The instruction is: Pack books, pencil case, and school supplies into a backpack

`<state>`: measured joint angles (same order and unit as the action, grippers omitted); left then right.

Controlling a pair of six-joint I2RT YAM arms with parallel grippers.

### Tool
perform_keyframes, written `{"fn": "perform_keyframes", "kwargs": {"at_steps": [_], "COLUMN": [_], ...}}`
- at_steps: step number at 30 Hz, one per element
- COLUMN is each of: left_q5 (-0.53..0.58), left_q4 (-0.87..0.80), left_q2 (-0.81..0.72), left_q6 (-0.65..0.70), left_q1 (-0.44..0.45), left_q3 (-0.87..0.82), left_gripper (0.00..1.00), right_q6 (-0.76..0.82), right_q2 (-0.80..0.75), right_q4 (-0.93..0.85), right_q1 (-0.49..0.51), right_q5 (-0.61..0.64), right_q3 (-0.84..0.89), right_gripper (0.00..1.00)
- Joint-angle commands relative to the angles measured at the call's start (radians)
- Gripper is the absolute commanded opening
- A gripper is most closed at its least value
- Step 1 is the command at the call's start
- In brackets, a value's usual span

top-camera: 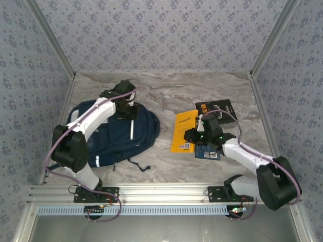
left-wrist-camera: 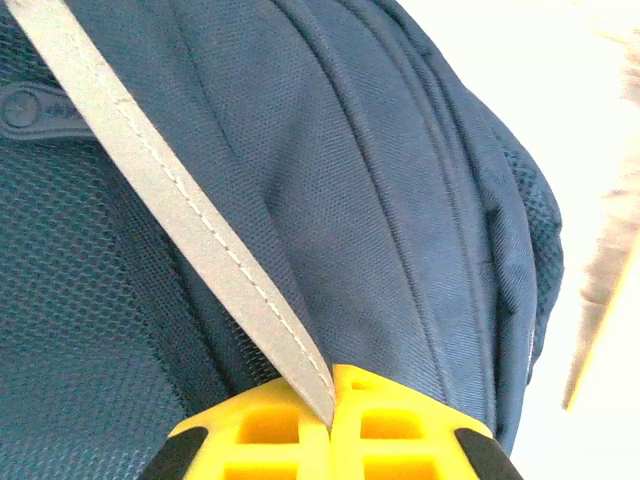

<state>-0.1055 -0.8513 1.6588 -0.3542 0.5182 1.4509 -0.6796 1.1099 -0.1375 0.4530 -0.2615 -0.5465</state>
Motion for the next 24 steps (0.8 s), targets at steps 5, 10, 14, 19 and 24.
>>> {"fn": "perform_keyframes", "kwargs": {"at_steps": [5, 10, 14, 19, 24], "left_q5": [-0.128, -0.234, -0.332, -0.538, -0.657], "left_q4": [-0.052, -0.037, 0.004, 0.138, 0.167], "left_q2": [-0.162, -0.270, -0.308, -0.353, -0.371], "left_q6": [0.067, 0.074, 0.074, 0.018, -0.010], "left_q1": [0.045, 0.009, -0.045, -0.130, -0.203], "left_q3": [0.149, 0.168, 0.125, 0.029, 0.001], "left_gripper": [0.00, 0.00, 0.00, 0.00, 0.00], "right_q6": [0.024, 0.041, 0.011, -0.062, -0.144], "right_q2": [-0.294, -0.385, -0.417, -0.428, -0.429], "right_q4": [-0.247, -0.326, -0.324, -0.244, -0.112], "right_q1": [0.007, 0.012, 0.017, 0.017, 0.019], "right_q5": [0.263, 0.188, 0.112, 0.016, -0.081], "right_q3": [-0.049, -0.162, -0.220, -0.219, -0.166], "right_gripper": [0.00, 0.00, 0.00, 0.00, 0.00]}}
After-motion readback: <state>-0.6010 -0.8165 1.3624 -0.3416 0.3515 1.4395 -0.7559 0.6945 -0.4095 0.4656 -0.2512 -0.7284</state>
